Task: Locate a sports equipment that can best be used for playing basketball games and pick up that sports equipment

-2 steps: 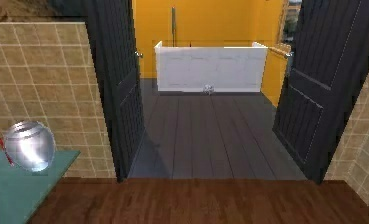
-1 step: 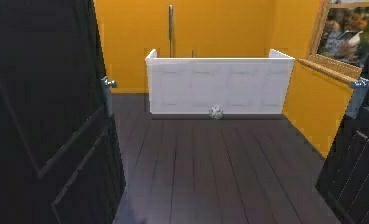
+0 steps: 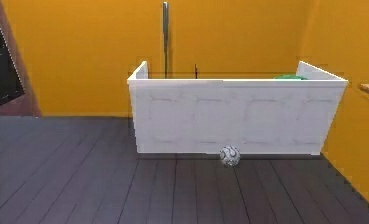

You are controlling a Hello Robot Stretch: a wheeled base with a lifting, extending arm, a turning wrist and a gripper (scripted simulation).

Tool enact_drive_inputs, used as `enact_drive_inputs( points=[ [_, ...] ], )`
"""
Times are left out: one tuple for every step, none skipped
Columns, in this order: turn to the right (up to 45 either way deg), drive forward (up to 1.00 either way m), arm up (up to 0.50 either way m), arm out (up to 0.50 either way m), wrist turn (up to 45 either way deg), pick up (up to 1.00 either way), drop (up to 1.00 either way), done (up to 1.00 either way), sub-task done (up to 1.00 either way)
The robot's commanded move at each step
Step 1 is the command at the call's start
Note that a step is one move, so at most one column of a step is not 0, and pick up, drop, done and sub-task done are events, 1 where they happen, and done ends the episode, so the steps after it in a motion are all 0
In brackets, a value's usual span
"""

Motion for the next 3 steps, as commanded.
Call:
enact_drive_inputs(
  points=[
    [-3.0,0.0,0.0,0.0,0.0,0.0,0.0,0.0,0.0],
    [45.0,0.0,0.0,0.0,0.0,0.0,0.0,0.0,0.0],
    [45.0,0.0,0.0,0.0,0.0,0.0,0.0,0.0,0.0]
  ],
)
